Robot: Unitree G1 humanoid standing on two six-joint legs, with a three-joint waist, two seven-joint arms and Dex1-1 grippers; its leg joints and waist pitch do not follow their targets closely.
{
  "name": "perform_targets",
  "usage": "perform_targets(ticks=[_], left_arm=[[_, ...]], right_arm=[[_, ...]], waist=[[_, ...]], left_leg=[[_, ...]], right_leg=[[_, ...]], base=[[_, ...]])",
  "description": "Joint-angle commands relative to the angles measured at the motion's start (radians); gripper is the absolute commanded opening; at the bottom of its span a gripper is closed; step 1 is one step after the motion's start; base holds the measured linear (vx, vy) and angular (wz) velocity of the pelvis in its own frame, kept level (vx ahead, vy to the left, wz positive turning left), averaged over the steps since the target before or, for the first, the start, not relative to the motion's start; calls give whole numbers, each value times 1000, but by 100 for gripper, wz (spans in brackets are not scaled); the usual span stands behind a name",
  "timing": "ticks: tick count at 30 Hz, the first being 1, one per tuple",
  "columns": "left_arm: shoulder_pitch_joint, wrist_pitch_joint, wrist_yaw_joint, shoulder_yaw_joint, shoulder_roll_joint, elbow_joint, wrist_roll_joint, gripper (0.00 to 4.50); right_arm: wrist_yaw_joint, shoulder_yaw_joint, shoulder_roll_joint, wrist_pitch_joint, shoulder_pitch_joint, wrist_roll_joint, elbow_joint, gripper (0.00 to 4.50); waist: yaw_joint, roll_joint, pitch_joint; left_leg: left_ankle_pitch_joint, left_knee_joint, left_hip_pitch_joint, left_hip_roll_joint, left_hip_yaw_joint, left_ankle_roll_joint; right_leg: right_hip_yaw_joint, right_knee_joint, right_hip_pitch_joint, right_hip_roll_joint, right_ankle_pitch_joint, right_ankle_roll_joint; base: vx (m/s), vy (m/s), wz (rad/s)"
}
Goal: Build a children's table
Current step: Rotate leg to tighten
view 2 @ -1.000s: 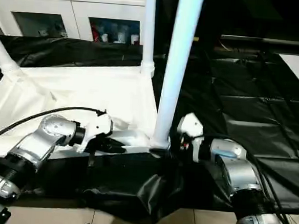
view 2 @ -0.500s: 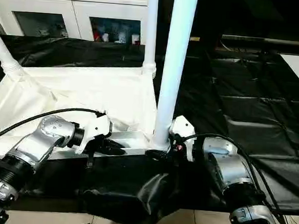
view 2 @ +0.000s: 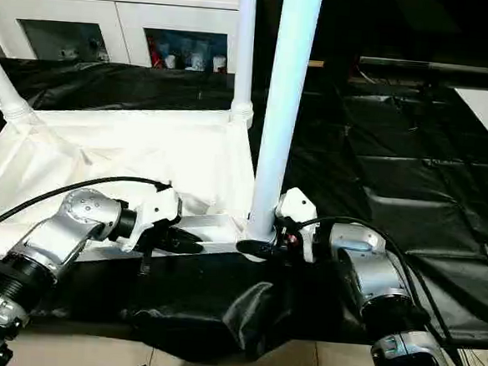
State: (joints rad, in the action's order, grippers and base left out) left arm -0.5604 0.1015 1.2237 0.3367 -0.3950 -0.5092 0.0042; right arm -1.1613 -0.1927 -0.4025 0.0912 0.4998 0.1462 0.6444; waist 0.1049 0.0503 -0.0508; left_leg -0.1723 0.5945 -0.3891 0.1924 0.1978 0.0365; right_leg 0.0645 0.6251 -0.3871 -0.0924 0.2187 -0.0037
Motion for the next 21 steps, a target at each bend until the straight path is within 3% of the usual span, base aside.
perform_targets(ticks=[1,9,13,14,16,21], left_arm=[[-4,4,-2,8,8,8,2,0],[-76,22,-148,-49,115,-139,-13,0],[-117,13,-223,-65,160,-209,-2,0],[-144,9,-277,-71,190,-261,12,0],[-160,9,-301,-73,209,-291,17,0],[-184,-4,-355,-80,233,-343,33,0]], right_arm=[[68,18,31,14,1,-9,26,273],[506,129,212,-2,7,-10,106,272],[687,163,293,-4,23,-21,139,272],[855,185,353,2,46,-41,181,272],[986,200,392,10,62,-61,204,272],[1130,229,469,4,75,-66,219,272]], waist=[[-1,-11,71],[-24,-10,64],[-25,-4,69],[-25,-1,68],[-28,1,66],[-30,5,65]], left_leg=[[-158,-60,20,42,-19,-78],[-217,-72,25,38,-23,-15],[-199,-70,24,36,-23,-14],[-202,-71,25,36,-23,-9],[-234,-76,29,35,-24,14],[-263,-82,29,36,-26,25]], right_leg=[[-38,-63,41,-56,13,-281],[-43,-76,35,-59,134,-254],[-43,-73,37,-59,80,-249],[-43,-74,35,-59,81,-249],[-43,-78,33,-59,121,-242],[-44,-79,33,-59,112,-228]], base=[[0,0,0],[0,0,0],[0,0,0],[0,0,0],[0,0,0],[0,0,0]])
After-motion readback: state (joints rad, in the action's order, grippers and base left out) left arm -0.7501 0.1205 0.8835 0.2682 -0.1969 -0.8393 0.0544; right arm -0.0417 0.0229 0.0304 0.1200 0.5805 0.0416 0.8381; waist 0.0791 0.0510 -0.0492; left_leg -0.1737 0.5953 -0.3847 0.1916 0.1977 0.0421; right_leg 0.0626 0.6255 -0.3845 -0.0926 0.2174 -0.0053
